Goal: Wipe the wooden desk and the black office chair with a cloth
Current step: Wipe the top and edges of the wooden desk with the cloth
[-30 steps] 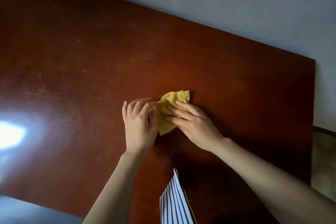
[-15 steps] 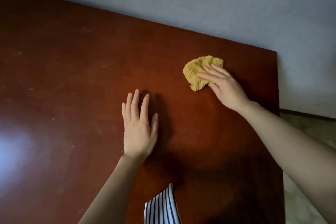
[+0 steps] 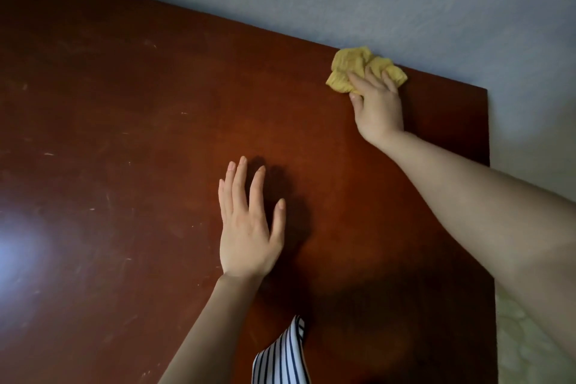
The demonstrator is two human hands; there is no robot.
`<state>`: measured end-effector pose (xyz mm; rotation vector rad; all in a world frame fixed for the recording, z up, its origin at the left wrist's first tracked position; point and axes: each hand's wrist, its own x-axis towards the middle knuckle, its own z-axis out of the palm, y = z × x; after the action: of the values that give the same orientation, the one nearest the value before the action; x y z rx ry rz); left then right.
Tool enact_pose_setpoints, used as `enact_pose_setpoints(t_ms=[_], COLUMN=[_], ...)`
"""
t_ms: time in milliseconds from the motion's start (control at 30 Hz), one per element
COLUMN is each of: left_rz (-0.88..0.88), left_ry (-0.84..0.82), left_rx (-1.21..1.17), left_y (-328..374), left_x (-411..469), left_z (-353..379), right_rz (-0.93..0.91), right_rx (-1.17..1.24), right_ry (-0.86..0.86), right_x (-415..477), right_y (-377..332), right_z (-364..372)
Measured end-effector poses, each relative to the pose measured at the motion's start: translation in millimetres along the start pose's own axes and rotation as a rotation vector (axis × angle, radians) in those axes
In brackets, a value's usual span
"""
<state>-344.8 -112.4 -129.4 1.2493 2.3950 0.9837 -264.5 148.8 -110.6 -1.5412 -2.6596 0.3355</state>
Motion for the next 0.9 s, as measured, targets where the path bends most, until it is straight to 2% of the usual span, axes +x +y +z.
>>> enact_pose_setpoints(t_ms=[167,333,467,667,767,900], left_rz=[-0.010,-0.040,0.043,-0.034,-0.107,-0.125], left_ry=[-0.030,-0.115,-0.129,-0.151,-0.149,-0.141], left_rx=[-0.112,-0.322,-0.194,-0.032,-0.005,0.096], left_y=[-1.6,-3.5,-9.3,-20.6,-30.1,-40.9], left_x=[-0.4,1.4,-10.0,-61.4,-87.4,-98.9], left_z=[-4.5,-21.7,-36.3,-53.1,-63.1,-78.3], right_rz=[-0.236,-0.315,-0.348,-0.384,-0.538,-0.793], right_rx=[-0.070,-0.055,0.040,0.249,0.185,0.034], right_ry=[-0.130,-0.171,-0.098,-0.045,-0.081,-0.151], right_x=[-62.4,-134.7,-198.2,-279.7,-294.1,-263.8], right_y=[-5.7,-20.0,-35.8,-44.1,-37.6,-20.4], right_z=[-1.6,-0.8,5.2,24.5,25.8,13.3])
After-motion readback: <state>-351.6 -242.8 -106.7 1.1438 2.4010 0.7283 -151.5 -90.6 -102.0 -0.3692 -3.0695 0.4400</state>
